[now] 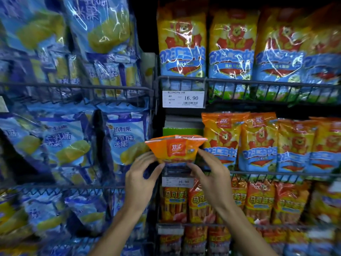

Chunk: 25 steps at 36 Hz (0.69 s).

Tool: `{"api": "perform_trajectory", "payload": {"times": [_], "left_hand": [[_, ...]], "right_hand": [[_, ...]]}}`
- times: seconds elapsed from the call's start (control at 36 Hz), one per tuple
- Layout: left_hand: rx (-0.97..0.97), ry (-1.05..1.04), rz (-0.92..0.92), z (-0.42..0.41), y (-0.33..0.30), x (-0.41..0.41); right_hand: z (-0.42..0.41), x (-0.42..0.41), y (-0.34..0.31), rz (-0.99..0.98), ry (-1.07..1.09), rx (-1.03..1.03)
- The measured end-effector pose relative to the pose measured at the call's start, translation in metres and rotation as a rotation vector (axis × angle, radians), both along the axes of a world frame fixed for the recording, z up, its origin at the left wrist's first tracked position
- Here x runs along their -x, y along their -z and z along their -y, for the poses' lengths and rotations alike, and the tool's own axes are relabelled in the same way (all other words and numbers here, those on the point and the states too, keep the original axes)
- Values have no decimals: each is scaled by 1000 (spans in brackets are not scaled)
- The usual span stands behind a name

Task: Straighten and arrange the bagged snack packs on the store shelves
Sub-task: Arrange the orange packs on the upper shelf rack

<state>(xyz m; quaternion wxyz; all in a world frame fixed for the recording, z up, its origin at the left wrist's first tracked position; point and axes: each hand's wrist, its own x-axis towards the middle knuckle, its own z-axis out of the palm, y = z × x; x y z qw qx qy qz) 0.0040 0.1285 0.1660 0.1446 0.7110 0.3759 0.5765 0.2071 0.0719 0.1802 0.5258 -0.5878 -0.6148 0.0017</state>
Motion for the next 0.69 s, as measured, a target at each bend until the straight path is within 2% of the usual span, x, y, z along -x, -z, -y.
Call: {"api": "perform_trajectory", "payload": {"times": [0.17,0.31,0.5,0.69], "left_hand": [[-119,-53,83,2,-4,-6],[-170,-53,141,8,-16,-16],[-92,-35,196,3,-17,-29],[-59,-32,211,-1,-15,-33]], "right_hand": [[-1,2,-4,-62,6,-139],[-1,2,-8,-148,9,-170],[-7,-12,0,-192,-9,-125],[-13,-13,-1,-189,-20,-231]]}}
